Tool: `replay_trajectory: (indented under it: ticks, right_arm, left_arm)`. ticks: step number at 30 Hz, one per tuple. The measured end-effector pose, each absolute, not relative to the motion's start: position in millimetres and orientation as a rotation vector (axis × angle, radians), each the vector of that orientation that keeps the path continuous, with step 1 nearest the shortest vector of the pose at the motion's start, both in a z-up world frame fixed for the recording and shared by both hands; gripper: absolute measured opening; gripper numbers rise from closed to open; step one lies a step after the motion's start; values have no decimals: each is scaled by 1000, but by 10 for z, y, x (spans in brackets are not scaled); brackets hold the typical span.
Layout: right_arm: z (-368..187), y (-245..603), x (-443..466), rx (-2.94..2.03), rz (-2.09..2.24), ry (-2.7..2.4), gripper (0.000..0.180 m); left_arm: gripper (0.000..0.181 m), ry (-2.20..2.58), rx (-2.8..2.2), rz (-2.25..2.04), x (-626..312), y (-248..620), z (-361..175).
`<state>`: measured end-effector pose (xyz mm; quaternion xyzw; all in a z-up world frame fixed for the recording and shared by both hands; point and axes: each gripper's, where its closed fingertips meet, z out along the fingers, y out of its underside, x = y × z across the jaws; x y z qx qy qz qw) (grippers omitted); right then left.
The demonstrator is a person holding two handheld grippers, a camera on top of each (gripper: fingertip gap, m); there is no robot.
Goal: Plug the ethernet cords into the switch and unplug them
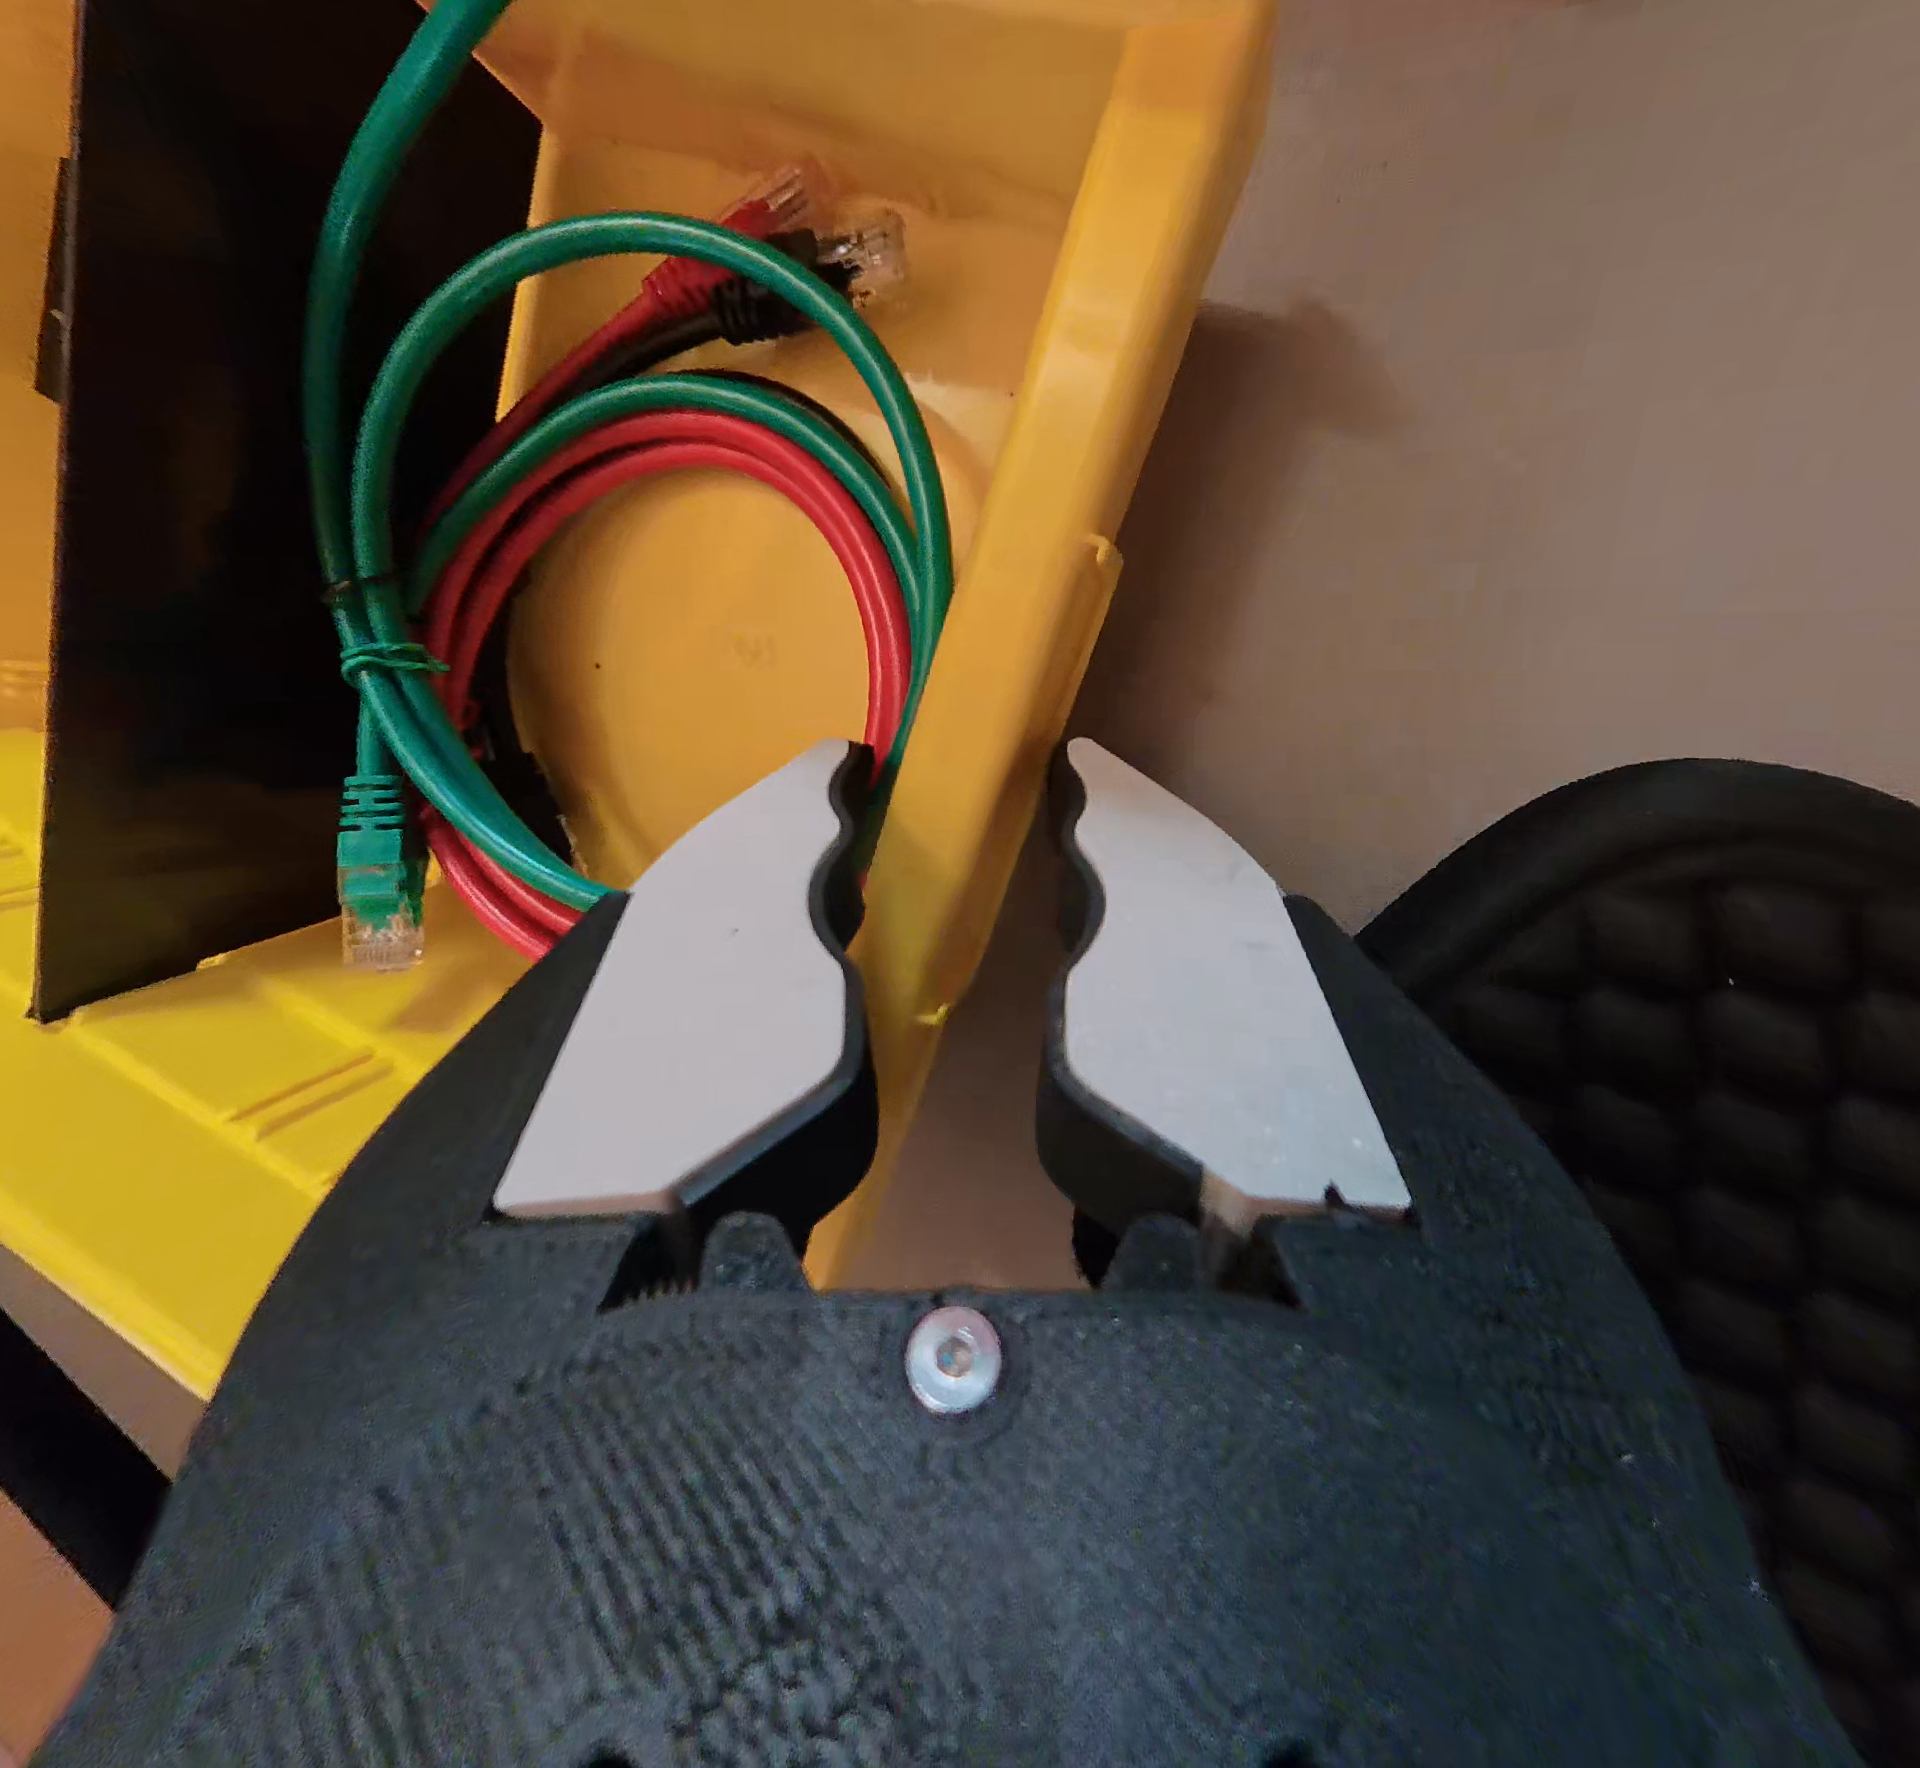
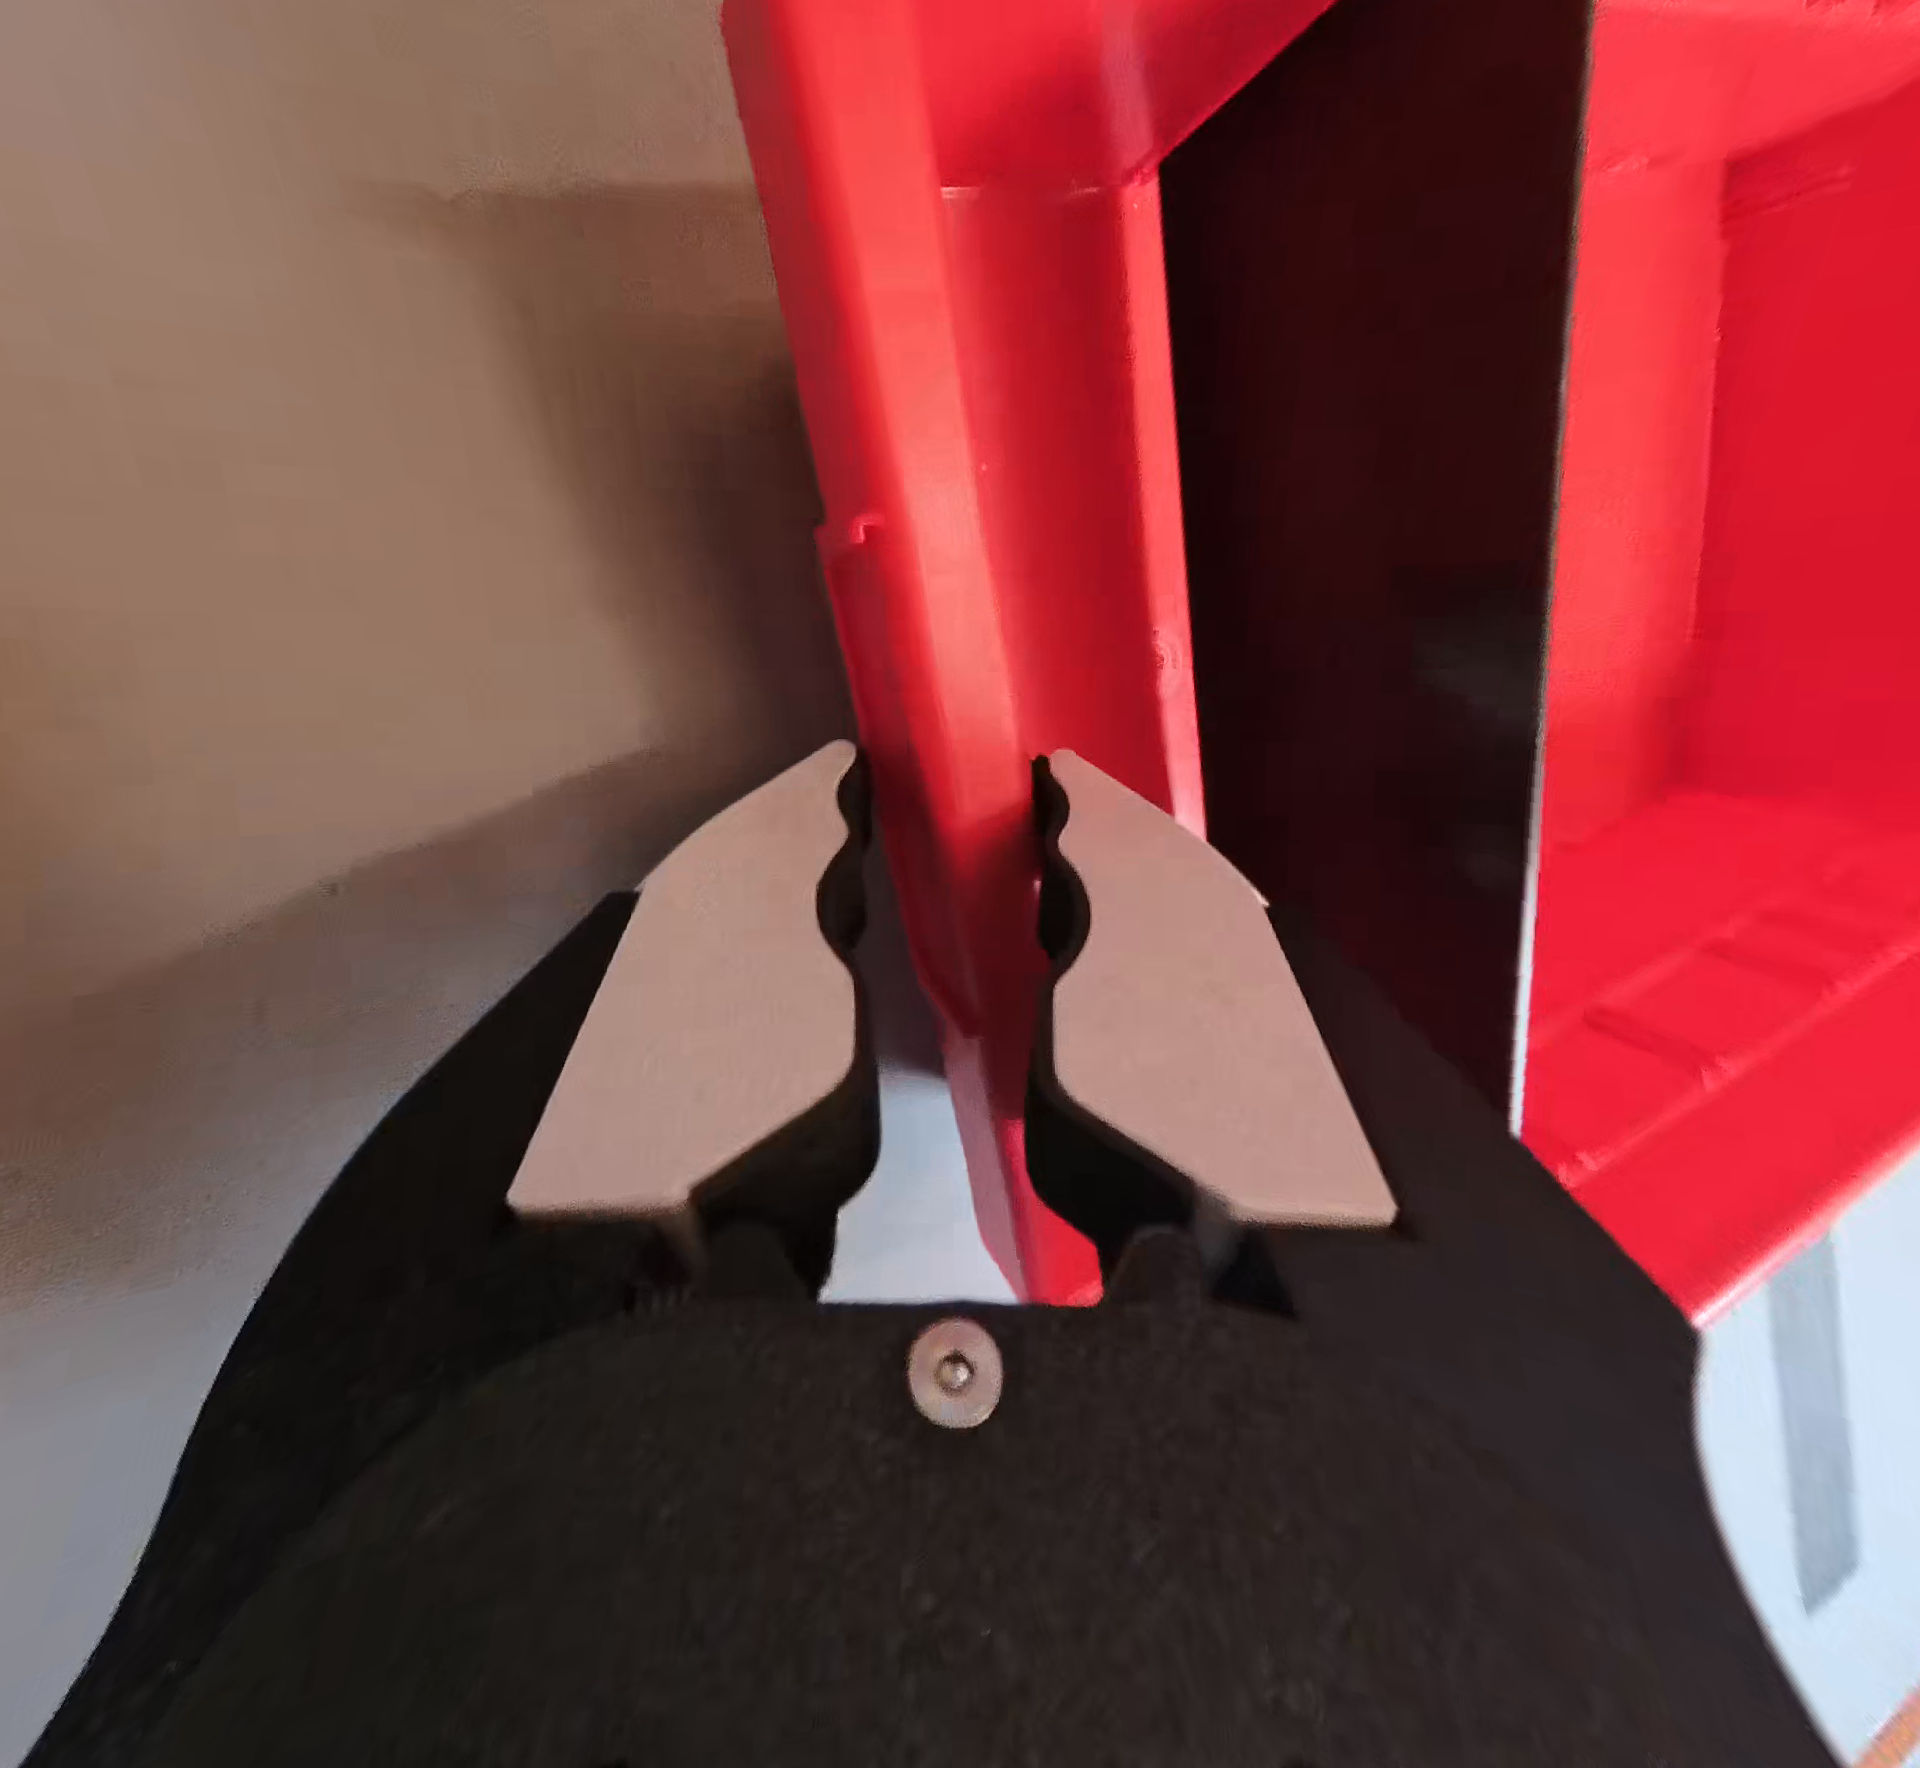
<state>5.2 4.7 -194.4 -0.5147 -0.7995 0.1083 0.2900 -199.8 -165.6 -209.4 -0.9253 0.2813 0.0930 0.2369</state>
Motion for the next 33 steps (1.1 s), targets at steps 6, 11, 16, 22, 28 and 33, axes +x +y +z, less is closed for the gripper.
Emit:
replay_trajectory:
  ticks: [6,11,16,22,28,33]
  right_arm:
    - [-1909,472,793,-1499,144,-1987,29]
    - [-2007,863,1306,-1530,45,-1988,30]
    - [-1995,1242,1556,-1622,-8,-1945,30]
    - [-2096,1608,1666,-1586,-48,-1970,29]
    - [-2103,1685,1653,-1623,1,-1974,29]
    - [-2099,1718,1585,-1596,-28,-1950,30]
  left_arm:
    - [33,766,-2535,273,-1934,-1658,-2093]
    - [32,762,-2513,296,-1934,-1585,-2088]
    - [31,744,-2497,332,-1960,-1411,-2083]
    - [30,699,-2479,339,-2043,-1166,-2082]
    - [30,663,-2472,336,-2152,-1008,-2083]
    - [30,662,-2461,346,-2227,-948,-2080]
